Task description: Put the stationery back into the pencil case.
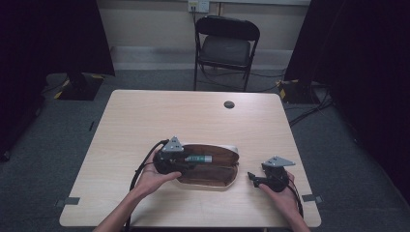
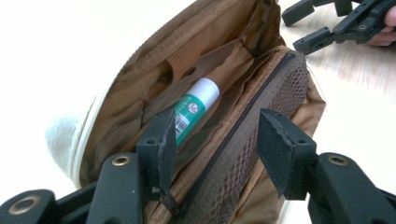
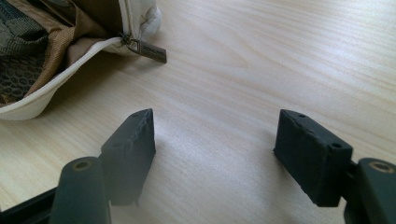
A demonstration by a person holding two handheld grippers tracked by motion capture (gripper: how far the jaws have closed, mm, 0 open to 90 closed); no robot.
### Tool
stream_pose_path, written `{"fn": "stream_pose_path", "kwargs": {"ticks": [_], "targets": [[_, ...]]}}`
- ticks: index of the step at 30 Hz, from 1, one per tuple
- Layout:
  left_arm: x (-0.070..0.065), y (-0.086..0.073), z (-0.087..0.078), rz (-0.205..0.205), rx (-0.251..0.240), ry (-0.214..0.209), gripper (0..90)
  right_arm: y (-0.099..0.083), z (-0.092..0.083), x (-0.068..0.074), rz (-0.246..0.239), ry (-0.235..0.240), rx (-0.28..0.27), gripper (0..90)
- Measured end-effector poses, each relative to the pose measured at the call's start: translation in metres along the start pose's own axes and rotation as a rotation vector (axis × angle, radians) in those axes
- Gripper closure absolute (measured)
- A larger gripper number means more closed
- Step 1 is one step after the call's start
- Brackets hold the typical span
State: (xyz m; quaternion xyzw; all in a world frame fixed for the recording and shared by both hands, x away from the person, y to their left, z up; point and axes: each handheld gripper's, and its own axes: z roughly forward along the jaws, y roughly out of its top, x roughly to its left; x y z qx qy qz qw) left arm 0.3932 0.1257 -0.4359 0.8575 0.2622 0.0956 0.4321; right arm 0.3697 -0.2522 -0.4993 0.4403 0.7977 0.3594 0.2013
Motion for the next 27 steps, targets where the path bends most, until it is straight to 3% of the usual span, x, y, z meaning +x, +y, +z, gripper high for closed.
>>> {"fn": "stream_pose_path", "kwargs": {"ticks": [4,10,14,18,22,27], "targets": [[-0.001,-0.003,-0.006,-0.009,-0.008,-0.01,45.3,0.0,0.0,0.0,0.0,0.0,0.0,28.0],[-0.002,-0.015,-0.021,-0.023,0.004,-0.013,34.1,0.0,0.0,0.0,0.0,0.0,0.0,28.0],[0.0,-0.019,-0.034,-0.033,-0.017,0.003,28.1,0.0,0.0,0.0,0.0,-0.001,0.0,27.9],[0.001,-0.023,-0.043,-0.044,-0.007,0.019,21.6,0.0,0.0,0.0,0.0,-0.001,0.0,27.9],[0.0,-0.032,-0.054,-0.075,-0.036,0.031,21.7,0.0,0.0,0.0,0.0,0.0,0.001,27.8],[0.005,-0.048,-0.067,-0.086,-0.015,0.032,18.2,0.0,0.0,0.0,0.001,-0.002,0.003,26.4]]}}
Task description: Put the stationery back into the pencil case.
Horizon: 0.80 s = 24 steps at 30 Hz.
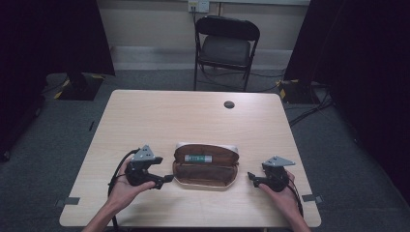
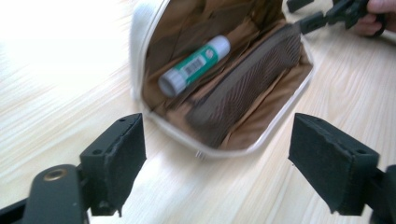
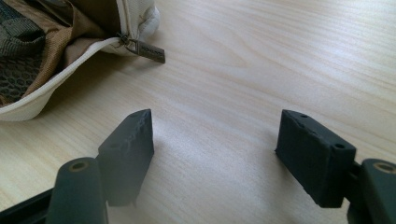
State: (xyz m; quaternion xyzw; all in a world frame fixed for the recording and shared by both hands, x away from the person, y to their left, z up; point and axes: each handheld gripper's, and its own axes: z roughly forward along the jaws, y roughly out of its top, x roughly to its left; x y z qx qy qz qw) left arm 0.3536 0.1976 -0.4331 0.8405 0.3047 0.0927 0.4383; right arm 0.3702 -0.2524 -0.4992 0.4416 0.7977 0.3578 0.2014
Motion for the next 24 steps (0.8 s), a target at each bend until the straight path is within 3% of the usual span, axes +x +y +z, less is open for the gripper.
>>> {"fn": "stream_pose_path", "kwargs": {"ticks": [6,10,11,12,13,14,17,20,24], "targets": [[0.012,-0.023,-0.018,-0.047,-0.002,0.022,17.0,0.0,0.0,0.0,0.001,-0.004,0.0,25.3],[0.021,-0.042,-0.035,-0.051,0.011,0.05,15.9,0.0,0.001,0.0,0.001,-0.004,0.0,25.3],[0.027,-0.05,-0.039,-0.084,0.015,0.098,16.9,0.0,0.001,0.0,0.001,-0.004,0.0,25.3],[0.027,-0.05,-0.039,-0.084,0.015,0.098,16.9,0.0,0.001,0.0,0.001,-0.004,0.0,25.3],[0.034,-0.059,-0.042,-0.118,0.022,0.142,16.6,0.0,0.001,0.0,0.001,-0.004,0.0,25.3],[0.034,-0.059,-0.042,-0.118,0.022,0.142,16.3,0.0,0.001,0.0,0.001,-0.004,0.0,25.3],[0.047,-0.066,-0.042,-0.18,0.058,0.204,17.2,0.0,0.0,0.0,0.002,-0.005,0.0,25.3],[0.058,-0.073,-0.039,-0.178,0.1,0.244,16.2,0.0,0.0,0.0,0.004,-0.006,0.001,25.3],[0.06,-0.079,-0.031,-0.167,0.127,0.271,16.4,0.0,0.0,0.0,0.003,-0.006,0.0,25.3]]}}
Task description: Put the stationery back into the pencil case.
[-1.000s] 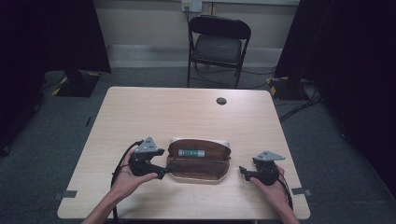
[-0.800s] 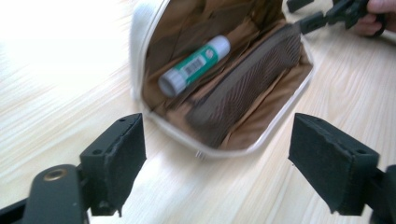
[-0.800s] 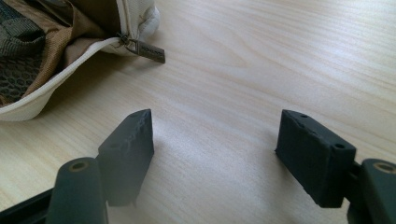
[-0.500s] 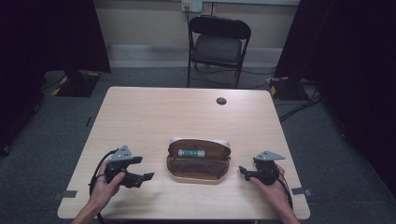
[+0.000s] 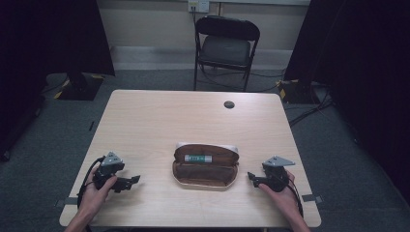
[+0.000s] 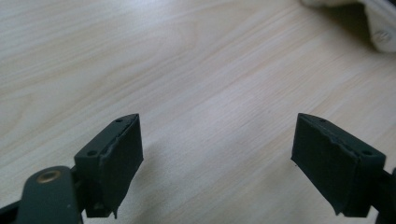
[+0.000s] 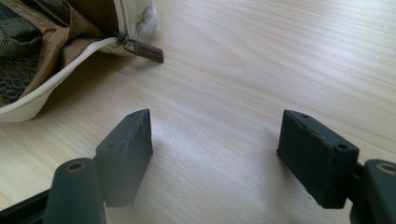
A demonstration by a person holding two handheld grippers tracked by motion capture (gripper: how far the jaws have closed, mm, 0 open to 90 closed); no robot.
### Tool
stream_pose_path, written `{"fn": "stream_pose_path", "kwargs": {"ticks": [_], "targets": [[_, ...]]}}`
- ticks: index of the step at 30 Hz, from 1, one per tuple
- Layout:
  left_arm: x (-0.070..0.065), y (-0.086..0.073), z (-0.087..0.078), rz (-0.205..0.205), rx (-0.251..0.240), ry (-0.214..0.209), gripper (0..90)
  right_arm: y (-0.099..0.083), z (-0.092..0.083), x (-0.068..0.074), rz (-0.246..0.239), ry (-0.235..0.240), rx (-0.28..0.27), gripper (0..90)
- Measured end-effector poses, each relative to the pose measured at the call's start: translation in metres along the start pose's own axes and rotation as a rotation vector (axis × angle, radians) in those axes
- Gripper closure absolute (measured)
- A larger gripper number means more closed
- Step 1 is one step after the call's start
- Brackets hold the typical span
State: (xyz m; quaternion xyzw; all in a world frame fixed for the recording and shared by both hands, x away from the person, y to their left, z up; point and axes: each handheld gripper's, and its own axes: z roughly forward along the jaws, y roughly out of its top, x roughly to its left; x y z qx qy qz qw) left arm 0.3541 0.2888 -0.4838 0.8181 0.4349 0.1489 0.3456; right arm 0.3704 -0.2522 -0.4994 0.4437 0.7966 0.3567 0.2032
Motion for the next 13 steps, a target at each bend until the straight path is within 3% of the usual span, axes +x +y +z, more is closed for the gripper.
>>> {"fn": "stream_pose_path", "kwargs": {"ticks": [2,4,8,13], "targets": [[0.001,-0.004,0.006,0.015,0.028,0.02,15.9,0.0,0.0,0.0,0.002,-0.001,0.001,25.3],[0.0,-0.007,0.01,0.032,0.006,0.052,15.1,0.0,0.0,0.0,0.002,0.0,0.001,25.4],[-0.001,-0.012,0.015,0.02,-0.05,0.06,11.0,0.0,0.0,0.001,0.006,-0.005,0.001,25.3],[-0.001,-0.011,0.015,0.023,-0.038,0.063,6.3,0.0,0.0,0.001,0.008,-0.007,0.0,25.3]]}}
